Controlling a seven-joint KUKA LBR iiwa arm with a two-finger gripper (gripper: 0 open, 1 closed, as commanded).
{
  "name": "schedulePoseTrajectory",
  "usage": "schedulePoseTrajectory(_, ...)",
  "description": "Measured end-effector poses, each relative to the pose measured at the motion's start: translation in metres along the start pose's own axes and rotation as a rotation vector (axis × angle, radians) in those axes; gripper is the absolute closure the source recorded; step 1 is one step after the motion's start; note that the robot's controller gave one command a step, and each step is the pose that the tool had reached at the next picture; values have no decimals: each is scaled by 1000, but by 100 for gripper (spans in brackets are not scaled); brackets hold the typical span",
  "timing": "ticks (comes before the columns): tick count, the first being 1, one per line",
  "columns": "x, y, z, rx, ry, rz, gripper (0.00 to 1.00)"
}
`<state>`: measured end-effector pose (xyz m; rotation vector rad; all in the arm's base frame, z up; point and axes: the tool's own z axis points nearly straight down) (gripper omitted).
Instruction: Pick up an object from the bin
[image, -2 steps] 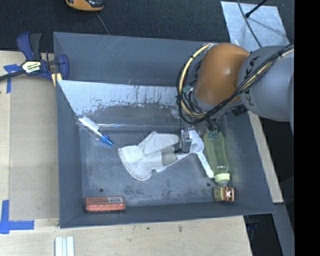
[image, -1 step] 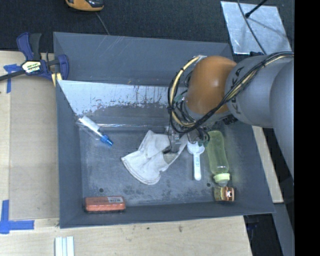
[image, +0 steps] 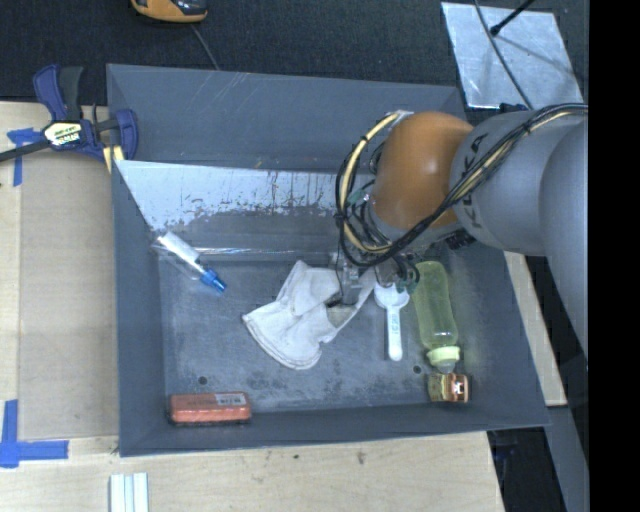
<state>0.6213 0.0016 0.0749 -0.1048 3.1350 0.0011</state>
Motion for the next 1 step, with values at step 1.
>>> schedulePoseTrajectory(1, 28, -18, -199, 1, 0, 77, 100)
